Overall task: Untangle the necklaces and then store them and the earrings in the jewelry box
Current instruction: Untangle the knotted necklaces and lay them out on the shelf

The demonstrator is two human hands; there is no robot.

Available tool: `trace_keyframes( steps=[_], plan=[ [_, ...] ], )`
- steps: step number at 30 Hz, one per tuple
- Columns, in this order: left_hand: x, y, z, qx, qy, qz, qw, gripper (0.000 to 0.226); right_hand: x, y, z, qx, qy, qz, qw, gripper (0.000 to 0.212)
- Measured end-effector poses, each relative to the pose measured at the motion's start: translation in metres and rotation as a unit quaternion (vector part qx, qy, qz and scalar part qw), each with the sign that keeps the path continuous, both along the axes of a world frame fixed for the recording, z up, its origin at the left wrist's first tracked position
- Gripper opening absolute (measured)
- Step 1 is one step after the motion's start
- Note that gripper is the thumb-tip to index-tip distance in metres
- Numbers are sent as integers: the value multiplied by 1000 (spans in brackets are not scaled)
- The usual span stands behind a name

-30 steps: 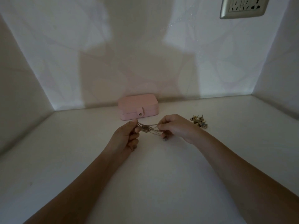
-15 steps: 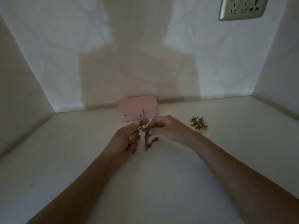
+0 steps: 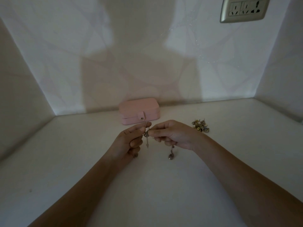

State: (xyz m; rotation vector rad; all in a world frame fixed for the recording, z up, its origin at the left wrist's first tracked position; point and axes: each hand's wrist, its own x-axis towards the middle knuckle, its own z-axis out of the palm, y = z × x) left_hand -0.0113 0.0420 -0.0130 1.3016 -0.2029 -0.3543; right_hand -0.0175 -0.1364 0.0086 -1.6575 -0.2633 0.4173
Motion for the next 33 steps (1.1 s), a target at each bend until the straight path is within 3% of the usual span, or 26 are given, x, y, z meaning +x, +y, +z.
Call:
trace_keyframes(
  steps=[7, 12, 17, 21, 25, 28, 33],
  plan=[
    [-1, -3, -2, 65, -14, 3, 998, 9, 1, 1, -4, 18, 6, -51, 998, 9],
    [4, -1, -5, 118, -20, 8, 993, 17, 5, 1, -2, 136, 73, -113, 982, 16],
    [0, -2, -4, 146, -49, -31, 988, 21, 4, 5, -5, 42, -18, -151, 987, 21],
    [-1, -2, -3, 147, -39, 0, 988, 34, 1, 2, -1, 90, -15, -93, 991, 11],
    [-1, -3, -4, 129, -27, 49, 990, 25, 1, -4, 2, 112, 6, -51, 992, 12],
    [0, -3, -6, 116, -21, 60, 991, 9, 0, -3, 2, 48, -17, -69, 996, 18],
    [-1, -5, -5, 113, -41, 31, 992, 10, -1, 1, -4, -15, -39, -88, 995, 20]
  ],
)
